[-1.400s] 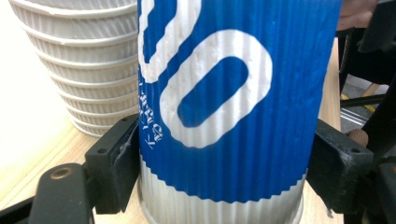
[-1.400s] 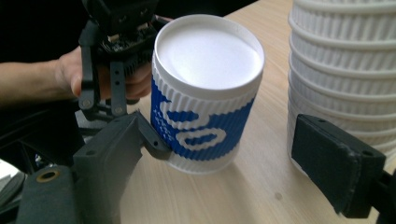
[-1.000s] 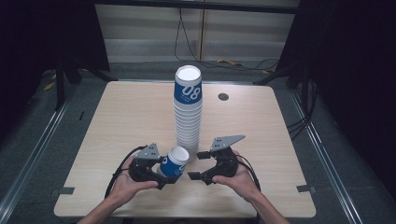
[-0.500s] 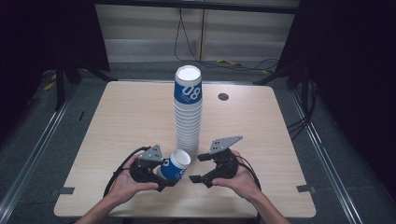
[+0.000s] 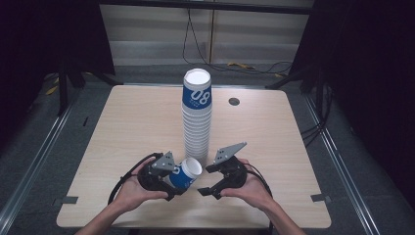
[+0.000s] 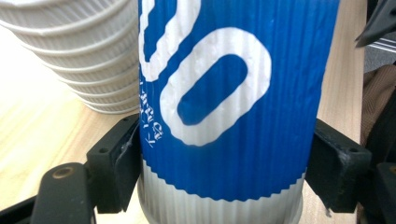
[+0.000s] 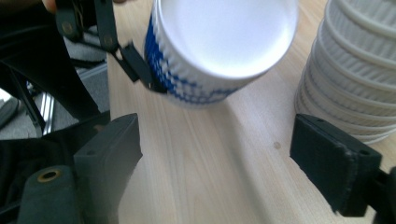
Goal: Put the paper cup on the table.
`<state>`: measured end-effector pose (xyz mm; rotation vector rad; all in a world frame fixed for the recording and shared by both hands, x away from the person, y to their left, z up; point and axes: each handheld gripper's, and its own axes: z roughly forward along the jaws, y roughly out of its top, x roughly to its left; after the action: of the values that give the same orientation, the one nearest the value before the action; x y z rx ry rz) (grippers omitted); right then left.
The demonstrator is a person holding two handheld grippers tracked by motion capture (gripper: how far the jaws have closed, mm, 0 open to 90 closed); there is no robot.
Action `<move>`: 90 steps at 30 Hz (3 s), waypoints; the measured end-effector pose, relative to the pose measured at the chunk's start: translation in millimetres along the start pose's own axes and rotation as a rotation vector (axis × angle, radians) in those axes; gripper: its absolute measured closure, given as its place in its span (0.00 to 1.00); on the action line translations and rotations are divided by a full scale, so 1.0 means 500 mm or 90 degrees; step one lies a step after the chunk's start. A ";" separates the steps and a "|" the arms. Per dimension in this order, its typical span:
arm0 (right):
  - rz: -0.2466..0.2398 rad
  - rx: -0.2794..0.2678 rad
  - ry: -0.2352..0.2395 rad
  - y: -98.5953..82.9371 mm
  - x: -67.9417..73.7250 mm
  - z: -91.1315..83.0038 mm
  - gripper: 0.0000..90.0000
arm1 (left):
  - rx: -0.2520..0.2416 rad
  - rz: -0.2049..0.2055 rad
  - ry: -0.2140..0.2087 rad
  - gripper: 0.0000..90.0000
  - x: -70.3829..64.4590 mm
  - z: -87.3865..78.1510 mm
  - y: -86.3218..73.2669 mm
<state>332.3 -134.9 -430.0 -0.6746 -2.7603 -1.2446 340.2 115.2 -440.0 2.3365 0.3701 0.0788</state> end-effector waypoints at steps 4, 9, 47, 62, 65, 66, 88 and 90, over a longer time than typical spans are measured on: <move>-0.007 0.022 0.005 0.007 0.003 0.002 0.20 | 0.043 0.038 -0.013 0.24 -0.007 0.006 0.012; -0.005 0.029 0.017 0.010 0.005 0.002 0.17 | 0.078 0.059 -0.032 0.24 -0.021 0.022 0.017; -0.066 0.125 0.050 0.034 0.020 0.030 0.32 | 0.144 0.154 -0.019 0.24 -0.061 0.051 0.039; -0.054 0.113 0.057 0.029 0.017 0.022 0.33 | 0.085 0.128 -0.027 0.21 -0.052 0.038 0.025; -0.055 0.112 0.057 0.028 0.016 0.021 0.33 | 0.078 0.128 -0.030 0.20 -0.050 0.036 0.026; -0.055 0.110 0.056 0.027 0.017 0.020 0.33 | 0.074 0.126 -0.031 0.20 -0.050 0.035 0.025; -0.036 0.076 0.024 0.003 -0.002 -0.002 0.33 | -0.131 0.041 -0.049 0.21 -0.014 -0.020 0.008; -0.030 0.066 0.021 -0.001 -0.005 -0.006 0.33 | -0.150 0.029 -0.051 0.21 -0.011 -0.025 0.005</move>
<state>333.8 -138.1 -428.9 -0.5786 -2.8068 -1.1017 333.7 120.4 -428.9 2.1080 0.2529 0.0483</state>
